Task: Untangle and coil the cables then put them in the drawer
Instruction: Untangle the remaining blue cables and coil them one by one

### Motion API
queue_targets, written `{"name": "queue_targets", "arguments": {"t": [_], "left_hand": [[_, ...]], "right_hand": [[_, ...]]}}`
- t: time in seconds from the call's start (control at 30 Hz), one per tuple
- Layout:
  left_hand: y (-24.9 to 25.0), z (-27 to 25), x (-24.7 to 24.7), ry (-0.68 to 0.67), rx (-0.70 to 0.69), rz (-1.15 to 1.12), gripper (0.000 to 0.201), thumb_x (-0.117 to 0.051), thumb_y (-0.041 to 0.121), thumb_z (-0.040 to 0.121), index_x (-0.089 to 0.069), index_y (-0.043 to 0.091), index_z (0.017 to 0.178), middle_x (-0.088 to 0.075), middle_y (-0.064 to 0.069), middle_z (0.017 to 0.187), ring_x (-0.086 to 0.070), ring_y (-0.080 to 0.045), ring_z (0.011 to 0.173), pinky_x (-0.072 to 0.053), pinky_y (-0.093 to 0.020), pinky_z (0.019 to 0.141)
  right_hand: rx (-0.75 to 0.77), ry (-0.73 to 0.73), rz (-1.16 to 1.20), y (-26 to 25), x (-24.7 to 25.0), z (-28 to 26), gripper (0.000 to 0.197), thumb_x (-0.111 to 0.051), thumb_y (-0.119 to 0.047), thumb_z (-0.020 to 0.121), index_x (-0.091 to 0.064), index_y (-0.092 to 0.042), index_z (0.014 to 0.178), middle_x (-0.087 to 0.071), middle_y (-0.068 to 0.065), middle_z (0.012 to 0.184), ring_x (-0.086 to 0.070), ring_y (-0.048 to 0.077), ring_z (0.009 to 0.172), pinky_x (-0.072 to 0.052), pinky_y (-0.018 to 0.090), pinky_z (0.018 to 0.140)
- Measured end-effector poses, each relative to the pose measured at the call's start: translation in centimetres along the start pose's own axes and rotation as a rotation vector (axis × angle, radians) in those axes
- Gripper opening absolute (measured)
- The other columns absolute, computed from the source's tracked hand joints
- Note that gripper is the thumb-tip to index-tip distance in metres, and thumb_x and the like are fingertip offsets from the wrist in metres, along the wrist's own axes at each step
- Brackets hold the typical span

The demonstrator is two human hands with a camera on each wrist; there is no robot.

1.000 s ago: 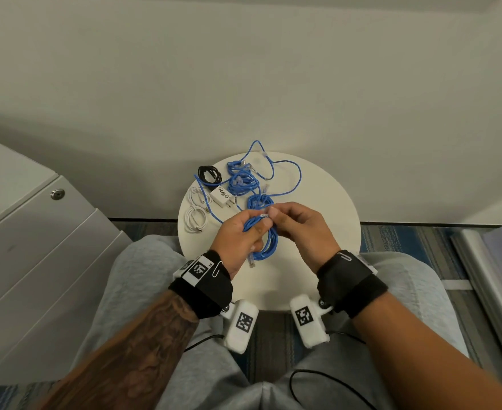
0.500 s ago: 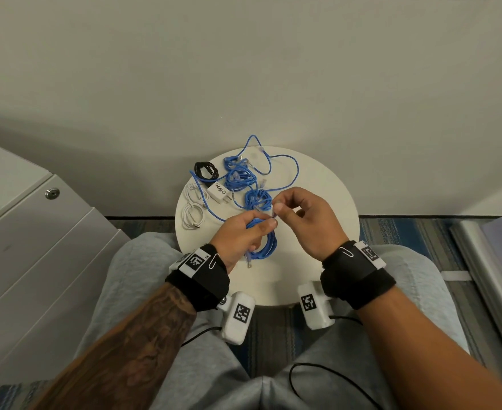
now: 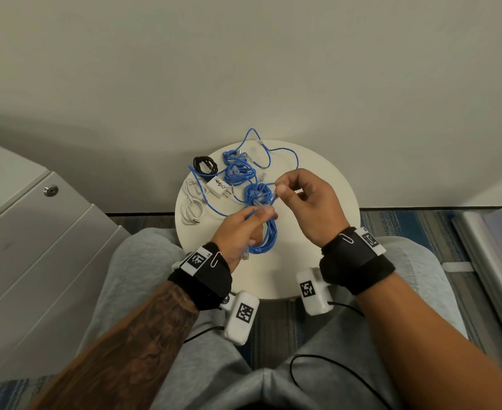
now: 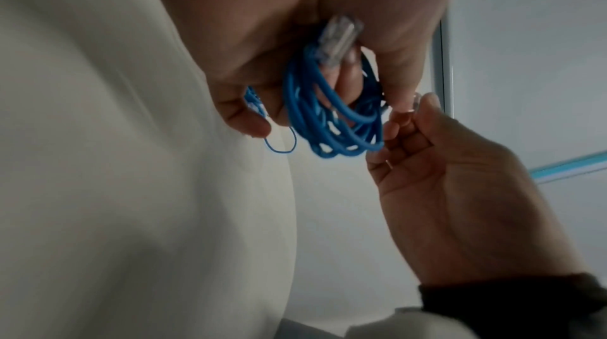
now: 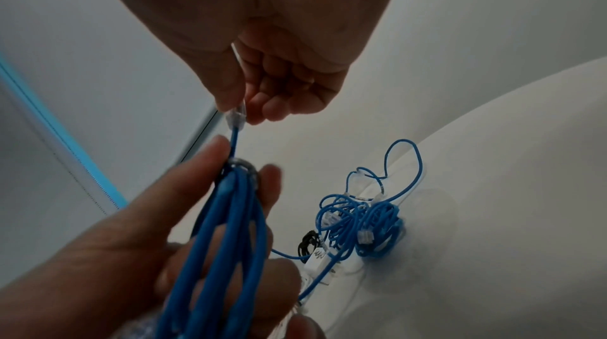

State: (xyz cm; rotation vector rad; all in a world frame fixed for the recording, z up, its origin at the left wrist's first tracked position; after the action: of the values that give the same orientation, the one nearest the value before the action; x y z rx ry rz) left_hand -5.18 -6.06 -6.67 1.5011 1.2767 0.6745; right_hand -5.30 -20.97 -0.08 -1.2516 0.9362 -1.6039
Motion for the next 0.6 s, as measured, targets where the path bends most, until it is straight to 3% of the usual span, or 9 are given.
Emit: {"name": "queue_targets", "arguments": {"t": [0.13,0.23,0.37,0.47,0.6], "left_hand": [[0.2,0.1,-0.3,-0.063,0.06,-0.162,0.021,-0.058,0.015,0.095,-0.062,0.001,0.111,-0.035,0.009,0.051,-0.029,-0.006,0.048,-0.027,-0.019,0.05],[0.6,0.2,0.0,-0.074,0.057,-0.312,0.016,-0.059,0.009,0.093,-0.058,0.005,0.108,-0.033,0.006,0.057,-0.03,-0.004,0.046,-0.031,-0.016,0.048],[1.0,0.3,-0.1,-0.084,0.035,-0.354,0.01,-0.055,0.002,0.093,-0.057,0.01,0.099,-0.037,0.008,0.053,-0.031,-0.003,0.044,-0.03,-0.015,0.047],[0.7,0.0,-0.6,-0.111,0.045,-0.35,0.007,-0.06,0.009,0.092,-0.055,0.013,0.094,-0.035,0.008,0.054,-0.031,-0.004,0.044,-0.033,-0.015,0.047],[0.7,0.1,-0.8,-0.135,0.019,-0.265,0.027,-0.061,0.022,0.091,-0.056,0.011,0.115,-0.038,0.007,0.061,-0.036,-0.006,0.055,-0.038,-0.016,0.052]], "right_hand": [[-0.007,-0.016,0.022,0.2,0.0,0.0,0.008,-0.063,-0.014,0.097,-0.065,-0.007,0.096,-0.068,-0.008,0.09,-0.06,0.008,0.083,-0.051,0.028,0.077],[-0.003,-0.03,0.049,0.2,0.3,0.3,0.008,-0.062,-0.016,0.097,-0.065,-0.008,0.097,-0.068,-0.007,0.091,-0.06,0.01,0.085,-0.05,0.029,0.076],[-0.007,-0.015,0.068,0.2,0.4,0.4,0.007,-0.062,-0.013,0.097,-0.065,-0.007,0.096,-0.068,-0.01,0.09,-0.059,0.006,0.083,-0.048,0.02,0.074],[-0.031,0.039,0.117,0.5,0.5,0.5,0.005,-0.063,-0.011,0.097,-0.066,-0.009,0.093,-0.068,-0.009,0.089,-0.06,0.005,0.083,-0.05,0.022,0.077],[-0.115,0.112,0.159,1.6,1.0,0.9,0.009,-0.061,-0.01,0.097,-0.063,-0.015,0.09,-0.068,0.0,0.088,-0.06,0.007,0.079,-0.047,0.024,0.074]]}}
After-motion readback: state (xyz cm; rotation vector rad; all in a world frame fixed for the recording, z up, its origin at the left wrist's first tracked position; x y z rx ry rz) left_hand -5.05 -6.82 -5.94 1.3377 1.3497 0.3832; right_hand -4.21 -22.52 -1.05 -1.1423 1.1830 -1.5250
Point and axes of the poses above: each hand's wrist, its own z-axis towards the middle knuckle, its own x-axis out of the back of the hand, y = z × x, the point moved 5 cm from there along z, towards the middle knuckle
